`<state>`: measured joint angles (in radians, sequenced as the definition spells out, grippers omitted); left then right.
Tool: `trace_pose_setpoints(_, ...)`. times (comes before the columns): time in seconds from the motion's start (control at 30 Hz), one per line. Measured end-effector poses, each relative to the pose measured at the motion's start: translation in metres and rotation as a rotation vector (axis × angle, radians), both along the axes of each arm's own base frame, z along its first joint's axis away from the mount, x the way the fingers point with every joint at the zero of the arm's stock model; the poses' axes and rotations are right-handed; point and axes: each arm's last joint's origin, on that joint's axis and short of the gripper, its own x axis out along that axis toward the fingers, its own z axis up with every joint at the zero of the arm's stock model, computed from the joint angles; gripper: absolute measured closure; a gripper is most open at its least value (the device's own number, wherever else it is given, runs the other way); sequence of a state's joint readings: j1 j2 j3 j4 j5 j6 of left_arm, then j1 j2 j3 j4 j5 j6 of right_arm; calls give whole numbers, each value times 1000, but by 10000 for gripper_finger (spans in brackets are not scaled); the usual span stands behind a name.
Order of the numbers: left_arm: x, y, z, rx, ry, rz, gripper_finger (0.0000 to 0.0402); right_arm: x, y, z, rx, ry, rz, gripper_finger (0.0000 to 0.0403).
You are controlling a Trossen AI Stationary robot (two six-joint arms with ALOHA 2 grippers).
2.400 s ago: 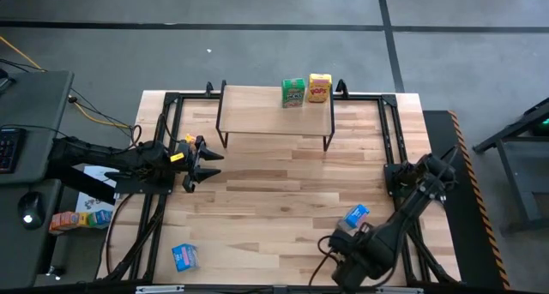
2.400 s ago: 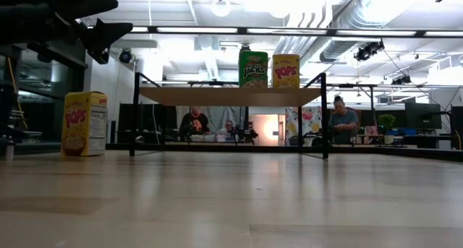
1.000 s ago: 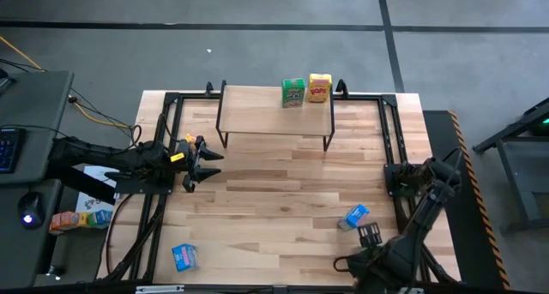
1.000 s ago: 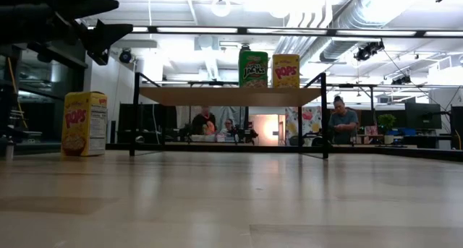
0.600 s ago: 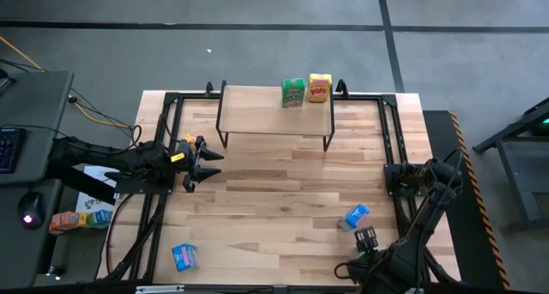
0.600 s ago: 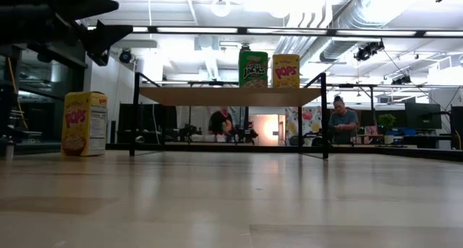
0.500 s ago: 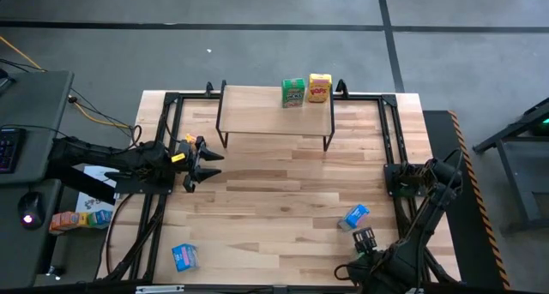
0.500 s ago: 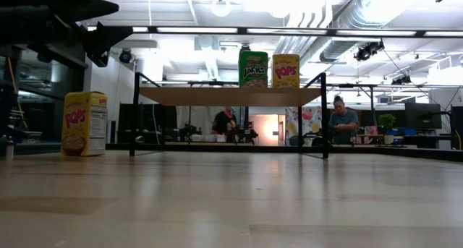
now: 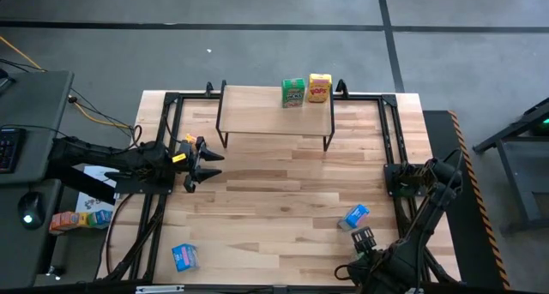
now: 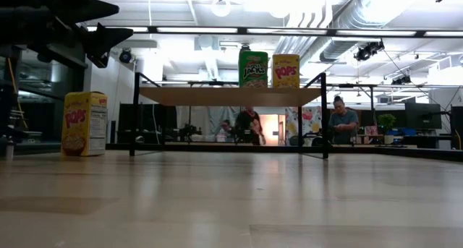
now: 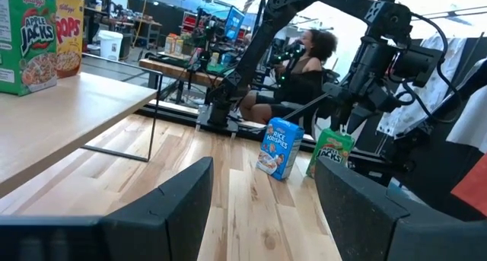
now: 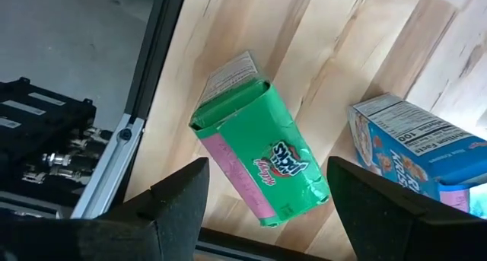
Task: Stack cereal on shelf
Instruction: Put the green cereal box on the shelf aligned with the other green cereal box
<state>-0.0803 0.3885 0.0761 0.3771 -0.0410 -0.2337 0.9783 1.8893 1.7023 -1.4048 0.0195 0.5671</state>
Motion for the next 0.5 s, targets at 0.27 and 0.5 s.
trace_pose_setpoints(0.27, 0, 0, 0, -1, 0, 0, 179, 1, 1, -1, 9, 0, 18, 144)
trace_pose_setpoints(0.5, 0, 0, -1, 1, 11, 0, 179, 3, 5, -9, -7, 10, 45, 144)
